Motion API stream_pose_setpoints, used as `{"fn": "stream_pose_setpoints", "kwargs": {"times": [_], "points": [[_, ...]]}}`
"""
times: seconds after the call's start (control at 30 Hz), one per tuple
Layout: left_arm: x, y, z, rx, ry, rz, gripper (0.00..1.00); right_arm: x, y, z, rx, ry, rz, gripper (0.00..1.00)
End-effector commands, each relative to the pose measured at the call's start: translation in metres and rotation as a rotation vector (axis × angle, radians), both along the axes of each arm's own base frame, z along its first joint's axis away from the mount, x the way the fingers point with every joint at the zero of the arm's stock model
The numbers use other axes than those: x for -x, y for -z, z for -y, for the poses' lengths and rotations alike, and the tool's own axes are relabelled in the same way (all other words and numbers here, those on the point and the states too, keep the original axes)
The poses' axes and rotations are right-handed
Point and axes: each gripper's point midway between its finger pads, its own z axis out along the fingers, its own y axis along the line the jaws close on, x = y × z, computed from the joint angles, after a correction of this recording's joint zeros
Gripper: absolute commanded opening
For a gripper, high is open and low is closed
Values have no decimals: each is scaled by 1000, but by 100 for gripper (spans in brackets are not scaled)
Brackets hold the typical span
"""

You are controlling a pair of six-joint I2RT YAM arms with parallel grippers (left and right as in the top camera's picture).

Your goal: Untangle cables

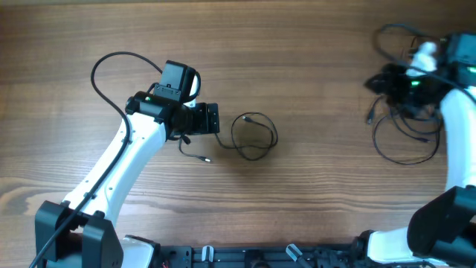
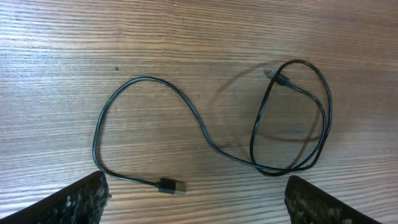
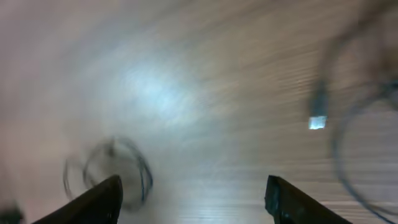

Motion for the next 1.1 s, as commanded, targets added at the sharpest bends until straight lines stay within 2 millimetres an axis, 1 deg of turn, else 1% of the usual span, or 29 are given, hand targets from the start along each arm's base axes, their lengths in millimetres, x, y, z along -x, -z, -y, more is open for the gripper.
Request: {"fn": "stream_pose_setpoints", "kwargs": {"times": [0.0, 0.03, 0.07, 0.1, 0.13, 0.17, 0.23, 0.3, 0.33, 0.37, 0.43, 0.47, 0.5, 0.53, 0.57, 0.6, 0.63, 0.67, 0.73, 0.77, 0.8, 0.87, 0.97, 1.0, 1.03, 1.07], "points": [[-2, -2, 1, 14, -2, 7, 93, 14, 13, -77, 17, -369, 21, 76], [-3, -2, -1, 4, -6, 9, 93, 20, 20, -98, 13, -412, 6, 75], [-6, -1, -12, -58, -32, 25, 93, 27, 27, -118, -9, -410, -28, 76], [-8, 0, -22, -94, -73, 30, 94, 33, 33, -132, -26, -397, -60, 75], [-9, 1, -33, -119, -142, 28, 100, 40, 38, -144, -46, -370, -101, 76], [-11, 1, -50, -124, -240, 13, 100, 53, 46, -163, -70, -333, -167, 76], [-12, 2, -66, -114, -319, -5, 100, 68, 52, -183, -78, -343, -213, 76], [-13, 3, -77, -92, -355, -19, 100, 88, 60, -204, -85, -310, -293, 77], [-13, 3, -87, -94, -383, -26, 100, 104, 70, -216, -94, -229, -377, 81], [-13, 3, -92, -94, -398, -29, 100, 112, 77, -227, -101, -198, -405, 82], [-13, 4, -102, -95, -429, -34, 100, 121, 91, -244, -116, -154, -417, 82], [-13, 4, -108, -95, -447, -35, 100, 124, 103, -252, -121, -99, -414, 81], [-13, 4, -111, -95, -455, -36, 100, 125, 108, -258, -131, -64, -410, 78], [-12, 4, -114, -96, -463, -41, 100, 124, 115, -266, -145, -34, -386, 70], [-11, 4, -114, -97, -464, -44, 100, 123, 118, -268, -139, -8, -370, 66], [-10, 5, -114, -98, -464, -49, 100, 118, 124, -265, -108, 69, -343, 62], [-9, 5, -114, -99, -464, -52, 100, 111, 125, -262, -87, 134, -311, 62], [-9, 5, -114, -99, -463, -54, 100, 106, 124, -264, -90, 165, -282, 62], [-9, 5, -111, -81, -457, -59, 100, 101, 120, -274, -123, 192, -255, 61], [-9, 5, -109, -71, -453, -62, 100, 98, 121, -272, -122, 250, -249, 59], [-9, 5, -108, -68, -452, -62, 100, 95, 121, -269, -111, 319, -231, 54], [-9, 5, -108, -68, -452, -62, 100, 90, 122, -271, -113, 324, -206, 52], [-9, 5, -108, -68, -452, -62, 100, 89, 138, -272, -101, 351, -230, 48], [-9, 5, -108, -68, -452, -62, 100, 87, 143, -273, -98, 351, -232, 44], [-9, 5, -108, -68, -452, -62, 99, 85, 146, -275, -102, 350, -227, 38], [-9, 5, -108, -68, -452, -62, 99, 81, 144, -277, -111, 345, -209, 27]]}}
